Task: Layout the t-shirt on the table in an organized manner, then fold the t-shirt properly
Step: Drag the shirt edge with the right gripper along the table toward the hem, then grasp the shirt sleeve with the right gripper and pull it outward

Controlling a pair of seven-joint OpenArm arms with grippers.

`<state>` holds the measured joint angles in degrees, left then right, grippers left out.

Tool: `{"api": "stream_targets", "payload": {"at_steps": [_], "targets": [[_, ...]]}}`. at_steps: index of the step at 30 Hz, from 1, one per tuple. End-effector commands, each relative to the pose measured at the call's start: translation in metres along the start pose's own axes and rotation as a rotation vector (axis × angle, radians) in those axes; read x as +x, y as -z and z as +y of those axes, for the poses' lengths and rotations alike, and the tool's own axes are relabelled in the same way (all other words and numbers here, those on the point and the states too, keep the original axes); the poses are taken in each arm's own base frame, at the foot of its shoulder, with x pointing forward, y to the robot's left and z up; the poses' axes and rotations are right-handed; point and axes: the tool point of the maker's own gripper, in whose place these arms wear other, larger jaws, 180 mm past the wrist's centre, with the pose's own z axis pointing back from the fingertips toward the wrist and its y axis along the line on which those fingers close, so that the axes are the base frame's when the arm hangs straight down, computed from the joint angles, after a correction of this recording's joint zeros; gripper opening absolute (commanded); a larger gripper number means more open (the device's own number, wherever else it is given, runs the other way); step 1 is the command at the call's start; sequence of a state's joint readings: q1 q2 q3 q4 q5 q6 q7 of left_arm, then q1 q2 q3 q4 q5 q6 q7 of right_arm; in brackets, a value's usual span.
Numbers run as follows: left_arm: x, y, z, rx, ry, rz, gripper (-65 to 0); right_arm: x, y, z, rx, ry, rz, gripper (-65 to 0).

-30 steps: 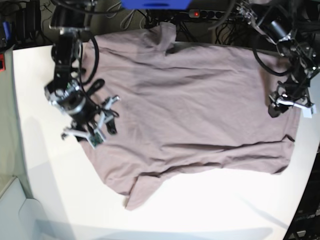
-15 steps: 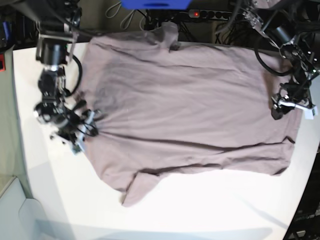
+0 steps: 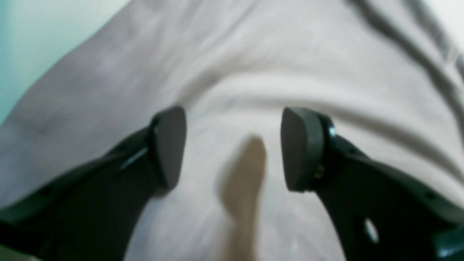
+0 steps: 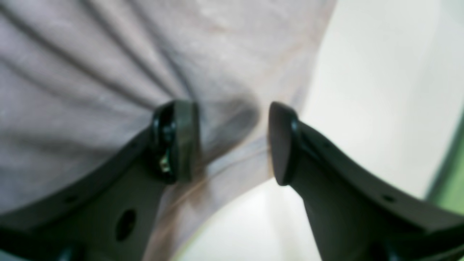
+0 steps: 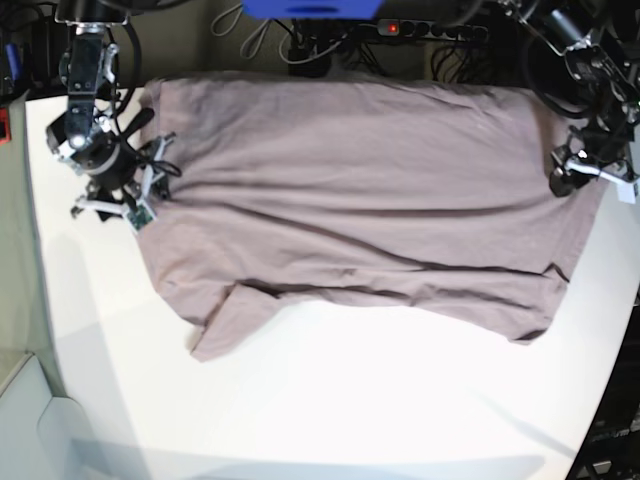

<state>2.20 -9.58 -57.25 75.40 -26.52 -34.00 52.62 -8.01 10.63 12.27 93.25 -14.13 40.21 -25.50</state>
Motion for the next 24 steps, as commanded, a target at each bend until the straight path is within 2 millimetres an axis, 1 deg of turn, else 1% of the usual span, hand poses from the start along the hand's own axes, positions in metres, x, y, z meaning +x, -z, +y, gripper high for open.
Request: {"api": "stream_targets", "payload": {"at_steps": [1,3,5,6,8,10,11,13,15,17,21,22,24], "targets": [[0.041,-0.007,-0.014,-0.042,0.032,-0.120,-24.6,0.030,-0.003,-0.013,-0.035,-0.004,-0.087,-33.3],[0.050,-0.009,-0.019,-0.048,0.038,-0.149,-24.6,0.044,-0.003,-0.018,-0.051,-0.004,-0.120,-33.3],[0.062,-0.002,-0.030,-0.072,0.034,-0.171,-24.6,0.063,-0.001,-0.022,-0.059,-0.006,-0.159,-33.2],[0.060,0.004,-0.034,-0.085,0.027,-0.161,-24.6,0.071,0.001,-0.023,-0.062,0.004,-0.178,-33.1],[0.046,0.020,-0.038,-0.113,-0.010,-0.112,-24.6,0.096,0.007,-0.025,-0.065,0.024,-0.228,-32.7],[0.039,0.032,-0.041,-0.132,-0.042,-0.094,-24.6,0.114,0.018,-0.020,-0.039,0.035,-0.256,-30.2],[0.032,0.038,-0.040,-0.137,-0.061,-0.086,-24.6,0.121,0.024,-0.019,-0.026,0.038,-0.261,-28.4],[0.020,0.046,-0.036,-0.131,-0.083,-0.074,-24.6,0.127,0.039,-0.011,0.015,0.034,-0.251,-24.6],[0.010,0.051,-0.029,-0.107,-0.083,-0.057,-24.6,0.136,0.053,-0.004,0.056,0.023,-0.247,-23.0],[0.000,0.054,-0.022,-0.077,-0.066,-0.033,-24.6,0.146,0.065,0.003,0.094,0.007,-0.243,-23.0],[-0.009,0.056,-0.019,-0.064,-0.060,-0.009,-24.6,0.166,0.085,0.015,0.157,-0.036,-0.235,-23.2],[-0.008,0.056,-0.020,-0.064,-0.057,-0.010,-24.6,0.172,0.088,0.016,0.167,-0.040,-0.240,-23.2],[-0.014,0.054,-0.016,-0.056,-0.055,0.004,-24.6,0.186,0.092,0.020,0.186,-0.029,-0.271,-23.2]]}}
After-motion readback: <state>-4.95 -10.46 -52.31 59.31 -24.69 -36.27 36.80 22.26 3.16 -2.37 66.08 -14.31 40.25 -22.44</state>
